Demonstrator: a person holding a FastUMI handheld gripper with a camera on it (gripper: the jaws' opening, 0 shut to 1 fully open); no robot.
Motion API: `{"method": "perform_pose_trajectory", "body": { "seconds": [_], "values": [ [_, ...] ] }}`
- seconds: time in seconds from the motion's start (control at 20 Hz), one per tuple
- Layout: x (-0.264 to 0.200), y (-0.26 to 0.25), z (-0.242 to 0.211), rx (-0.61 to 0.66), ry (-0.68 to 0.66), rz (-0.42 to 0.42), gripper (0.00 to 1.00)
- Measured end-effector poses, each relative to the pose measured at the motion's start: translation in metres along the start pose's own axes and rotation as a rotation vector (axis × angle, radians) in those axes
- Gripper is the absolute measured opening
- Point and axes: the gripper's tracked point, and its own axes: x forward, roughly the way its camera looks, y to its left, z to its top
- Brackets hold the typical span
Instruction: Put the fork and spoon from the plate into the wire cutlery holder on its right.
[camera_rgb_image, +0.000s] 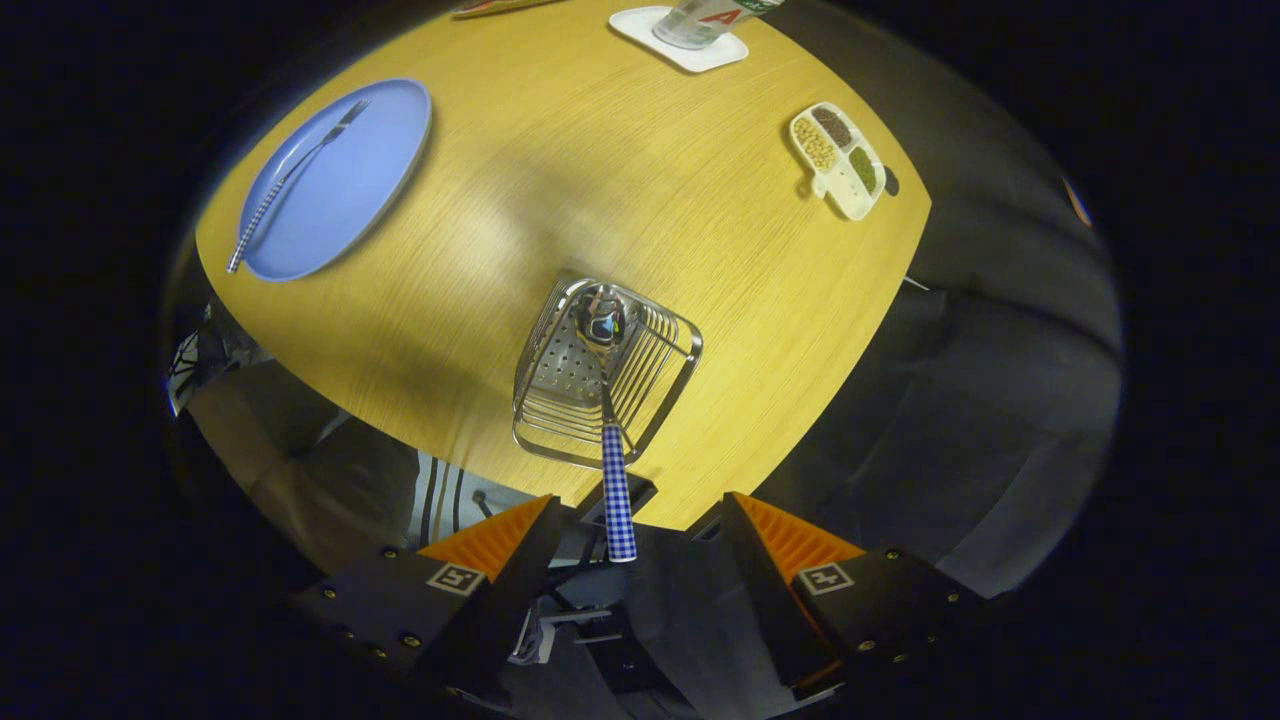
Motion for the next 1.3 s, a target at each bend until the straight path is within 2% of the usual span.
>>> {"method": "perform_pose_trajectory", "body": {
  "seconds": [0.35, 0.6, 0.8, 1.2, 1.3],
  "values": [
    [-0.013, 0.019, 0.007, 0.114, -0.101, -0.012, 0.97],
    [-0.023, 0.058, 0.018, 0.211, -0.191, 0.058, 0.96],
    [-0.040, 0.092, 0.041, 0.292, -0.319, 0.123, 0.96],
    [-0.085, 0.131, 0.098, 0.344, -0.607, 0.163, 0.97],
    [-0.090, 0.148, 0.107, 0.350, -0.635, 0.180, 0.97]
  ]
}}
